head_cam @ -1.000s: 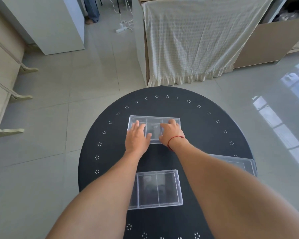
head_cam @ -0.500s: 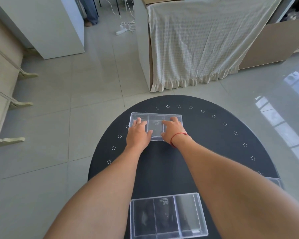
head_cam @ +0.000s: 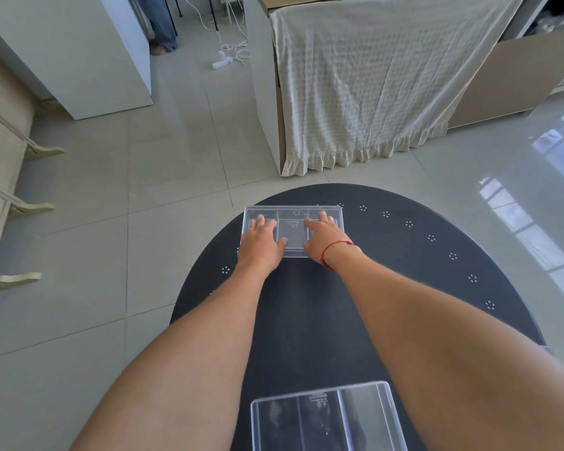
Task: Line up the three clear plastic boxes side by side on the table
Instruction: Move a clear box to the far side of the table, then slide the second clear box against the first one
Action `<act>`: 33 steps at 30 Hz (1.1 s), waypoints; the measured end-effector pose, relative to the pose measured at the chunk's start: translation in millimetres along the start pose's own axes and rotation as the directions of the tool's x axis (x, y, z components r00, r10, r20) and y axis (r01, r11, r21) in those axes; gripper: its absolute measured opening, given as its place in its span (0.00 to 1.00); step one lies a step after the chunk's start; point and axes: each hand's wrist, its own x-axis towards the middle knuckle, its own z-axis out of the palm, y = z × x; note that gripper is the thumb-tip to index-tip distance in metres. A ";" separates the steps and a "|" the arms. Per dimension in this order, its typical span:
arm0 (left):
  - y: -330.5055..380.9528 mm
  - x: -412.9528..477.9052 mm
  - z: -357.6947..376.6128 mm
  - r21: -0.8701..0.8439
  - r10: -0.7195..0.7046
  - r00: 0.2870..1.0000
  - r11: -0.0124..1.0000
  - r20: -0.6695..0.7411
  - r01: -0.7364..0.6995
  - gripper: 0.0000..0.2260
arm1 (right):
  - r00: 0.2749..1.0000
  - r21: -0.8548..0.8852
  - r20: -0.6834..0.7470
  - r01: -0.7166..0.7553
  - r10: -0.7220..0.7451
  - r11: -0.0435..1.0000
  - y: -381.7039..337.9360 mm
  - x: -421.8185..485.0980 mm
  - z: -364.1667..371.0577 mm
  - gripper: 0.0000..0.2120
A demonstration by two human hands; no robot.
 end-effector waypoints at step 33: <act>2.0 -252.7 31.8 -0.005 -0.090 0.996 0.996 -0.030 0.090 0.25 | 0.998 0.165 -0.017 -0.059 0.062 0.985 44.2 -245.6 37.1 0.26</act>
